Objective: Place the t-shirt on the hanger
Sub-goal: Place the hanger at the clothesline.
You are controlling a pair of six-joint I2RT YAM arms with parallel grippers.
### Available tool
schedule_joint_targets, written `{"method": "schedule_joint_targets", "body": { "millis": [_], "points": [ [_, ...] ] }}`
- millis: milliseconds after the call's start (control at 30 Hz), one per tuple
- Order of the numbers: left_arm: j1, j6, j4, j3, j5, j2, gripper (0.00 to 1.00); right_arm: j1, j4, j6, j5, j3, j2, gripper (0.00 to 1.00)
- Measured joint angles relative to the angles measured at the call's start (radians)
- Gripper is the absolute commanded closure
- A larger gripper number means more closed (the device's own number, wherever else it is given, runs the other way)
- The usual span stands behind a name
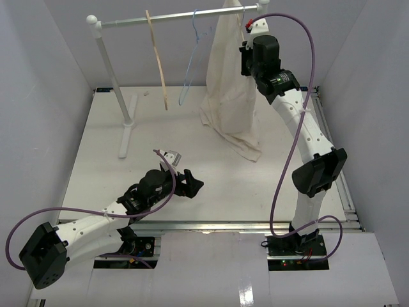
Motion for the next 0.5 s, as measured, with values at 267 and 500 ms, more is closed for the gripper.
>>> {"method": "schedule_joint_targets", "body": {
  "millis": [267, 500],
  "points": [
    [0.000, 0.008, 0.001, 0.000, 0.002, 0.008, 0.02, -0.015, 0.139, -0.032, -0.017, -0.184, -0.084, 0.92],
    [0.000, 0.015, 0.000, 0.000, 0.002, 0.035, 0.02, -0.015, 0.147, -0.083, -0.060, -0.206, -0.128, 0.92]
  ]
}}
